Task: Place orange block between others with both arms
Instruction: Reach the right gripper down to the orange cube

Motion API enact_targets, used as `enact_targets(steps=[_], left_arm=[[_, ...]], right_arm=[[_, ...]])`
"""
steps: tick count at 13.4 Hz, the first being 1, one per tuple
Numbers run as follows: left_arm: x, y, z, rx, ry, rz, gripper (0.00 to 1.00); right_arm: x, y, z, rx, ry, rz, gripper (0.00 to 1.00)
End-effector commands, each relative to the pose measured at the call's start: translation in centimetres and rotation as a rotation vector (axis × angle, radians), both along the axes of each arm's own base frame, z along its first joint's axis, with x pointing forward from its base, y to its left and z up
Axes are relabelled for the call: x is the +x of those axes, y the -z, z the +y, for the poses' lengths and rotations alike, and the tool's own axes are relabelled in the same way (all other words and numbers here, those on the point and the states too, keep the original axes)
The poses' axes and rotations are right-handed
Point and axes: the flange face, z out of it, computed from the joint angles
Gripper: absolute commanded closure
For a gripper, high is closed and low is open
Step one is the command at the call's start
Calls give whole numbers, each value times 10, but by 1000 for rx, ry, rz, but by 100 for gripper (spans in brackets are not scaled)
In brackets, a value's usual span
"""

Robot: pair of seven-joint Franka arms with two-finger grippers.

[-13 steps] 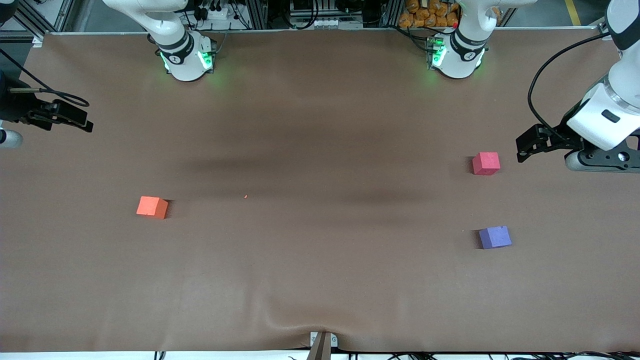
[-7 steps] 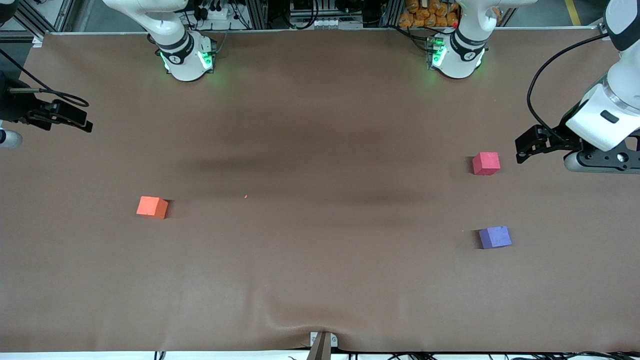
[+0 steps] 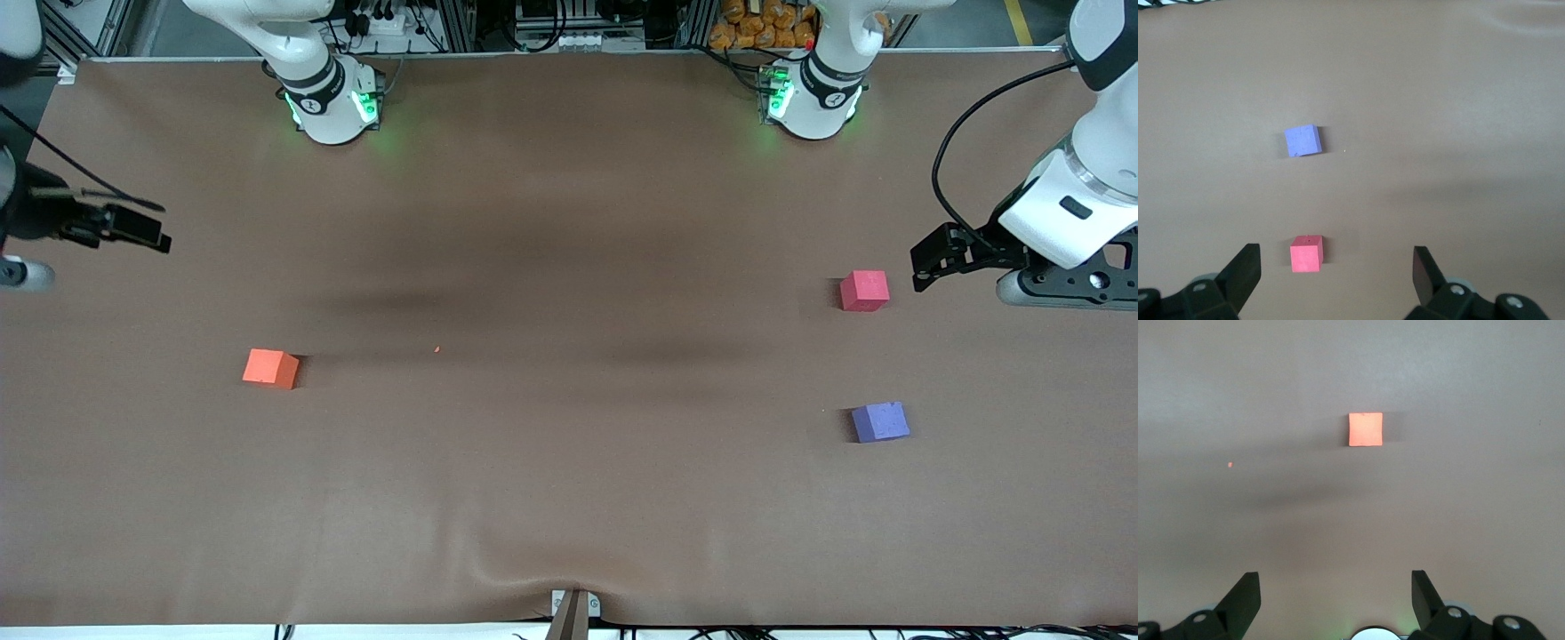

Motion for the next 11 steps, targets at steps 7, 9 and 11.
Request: enact_targets(steps=[7,9,11], left_arm=[[2,-4,1,-3,11,-18,0],[2,-3,3,-4,10,-14,0],[3,-3,8,-3,5,-16,0]], right_arm=[[62,160,-16,-46,7,107,0],[74,199,-31,-45,27,100,0],[79,231,-40,-45,40,92,0]])
